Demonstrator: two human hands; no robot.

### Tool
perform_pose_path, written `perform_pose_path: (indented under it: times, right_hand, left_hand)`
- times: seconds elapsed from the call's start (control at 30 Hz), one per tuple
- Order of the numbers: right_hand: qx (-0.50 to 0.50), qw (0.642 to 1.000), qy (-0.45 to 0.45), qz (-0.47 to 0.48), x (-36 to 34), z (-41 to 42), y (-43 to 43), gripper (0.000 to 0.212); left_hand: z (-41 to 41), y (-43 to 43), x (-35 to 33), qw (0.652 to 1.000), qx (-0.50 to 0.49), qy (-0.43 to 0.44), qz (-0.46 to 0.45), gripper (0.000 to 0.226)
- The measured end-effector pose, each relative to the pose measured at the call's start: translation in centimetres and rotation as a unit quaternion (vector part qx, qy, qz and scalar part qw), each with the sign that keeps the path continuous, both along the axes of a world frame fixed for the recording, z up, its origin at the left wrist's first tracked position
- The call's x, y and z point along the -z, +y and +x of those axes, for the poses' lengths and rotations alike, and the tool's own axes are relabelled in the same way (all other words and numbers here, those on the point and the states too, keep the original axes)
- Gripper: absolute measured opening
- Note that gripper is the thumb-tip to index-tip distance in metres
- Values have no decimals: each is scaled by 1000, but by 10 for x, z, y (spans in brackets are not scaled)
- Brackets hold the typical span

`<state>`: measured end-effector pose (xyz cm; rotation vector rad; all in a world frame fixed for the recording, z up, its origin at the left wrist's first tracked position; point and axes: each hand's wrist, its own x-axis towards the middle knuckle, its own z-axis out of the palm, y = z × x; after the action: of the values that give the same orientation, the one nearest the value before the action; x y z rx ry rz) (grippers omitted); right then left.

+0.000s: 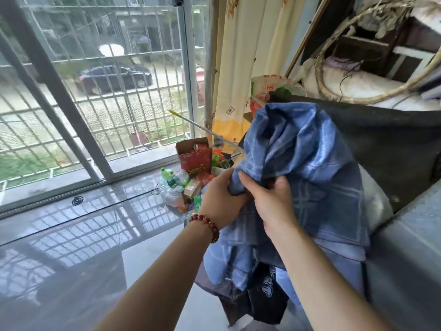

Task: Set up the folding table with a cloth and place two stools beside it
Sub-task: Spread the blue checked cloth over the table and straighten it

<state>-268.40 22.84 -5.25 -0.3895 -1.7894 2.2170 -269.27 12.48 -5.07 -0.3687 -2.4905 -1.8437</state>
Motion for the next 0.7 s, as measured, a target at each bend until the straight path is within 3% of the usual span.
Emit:
perform_pose_path:
  times: [0.5, 0.6, 0.7]
  right_hand:
    - [-128, 991, -25, 38, 10, 109, -169, 45]
    - [-143, 988, -58, 24, 12, 122, -193, 55]
    - [-174, 982, -74, 26, 14, 133, -210, 55]
  left_hand:
    - [150, -169, 6, 981, -188, -43, 14, 25]
    - [175, -197, 9, 967, -239, -80, 26, 39]
    - [195, -218, 7, 955, -283, -81, 33, 40]
